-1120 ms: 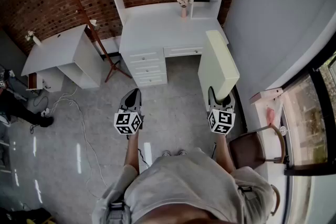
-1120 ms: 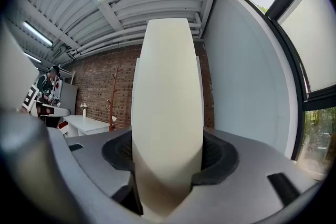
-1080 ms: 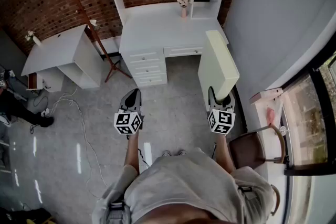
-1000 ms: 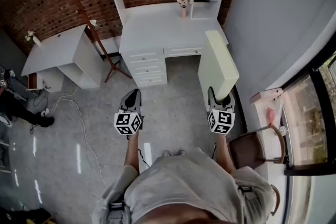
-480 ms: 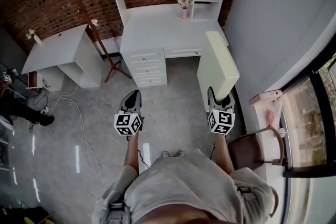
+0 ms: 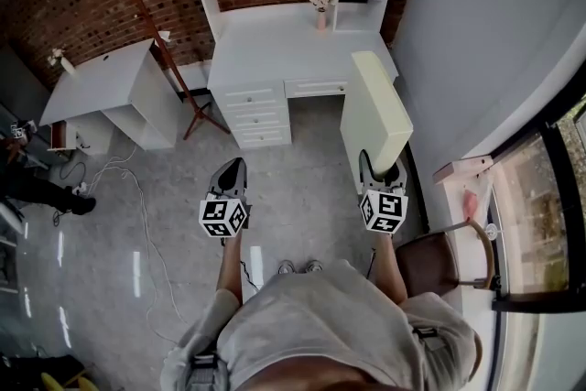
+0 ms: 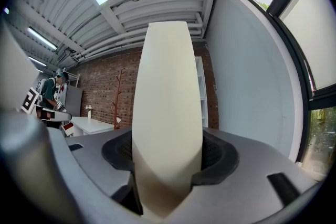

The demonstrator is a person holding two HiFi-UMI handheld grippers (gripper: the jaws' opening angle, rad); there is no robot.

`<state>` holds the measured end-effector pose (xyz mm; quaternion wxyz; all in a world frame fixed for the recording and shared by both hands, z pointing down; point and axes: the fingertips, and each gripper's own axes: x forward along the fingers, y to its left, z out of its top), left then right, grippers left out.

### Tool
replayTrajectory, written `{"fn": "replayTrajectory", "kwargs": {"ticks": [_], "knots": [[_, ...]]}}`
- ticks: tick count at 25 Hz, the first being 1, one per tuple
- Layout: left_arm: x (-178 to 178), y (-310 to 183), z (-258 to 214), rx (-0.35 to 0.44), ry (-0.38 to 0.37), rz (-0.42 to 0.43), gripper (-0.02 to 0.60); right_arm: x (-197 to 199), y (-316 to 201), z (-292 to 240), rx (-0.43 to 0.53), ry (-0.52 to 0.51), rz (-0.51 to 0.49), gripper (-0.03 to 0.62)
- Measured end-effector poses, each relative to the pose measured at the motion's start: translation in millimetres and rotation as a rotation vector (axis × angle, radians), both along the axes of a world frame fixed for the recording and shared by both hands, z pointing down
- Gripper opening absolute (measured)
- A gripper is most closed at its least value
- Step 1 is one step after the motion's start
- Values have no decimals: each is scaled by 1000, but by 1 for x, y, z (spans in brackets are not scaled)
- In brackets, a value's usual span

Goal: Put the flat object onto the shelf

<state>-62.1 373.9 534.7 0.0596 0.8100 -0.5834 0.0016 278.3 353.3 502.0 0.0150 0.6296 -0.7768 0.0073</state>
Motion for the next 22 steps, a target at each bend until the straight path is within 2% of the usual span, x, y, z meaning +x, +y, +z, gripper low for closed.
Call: {"fn": "replayTrajectory", "kwargs": {"ticks": [14, 22], "knots": [[45, -2, 10, -21, -6, 3, 12, 29, -4, -3, 19, -9, -37, 278], [53, -21, 10, -21, -6, 12, 12, 33, -20, -3, 14, -5, -36, 278]]}}
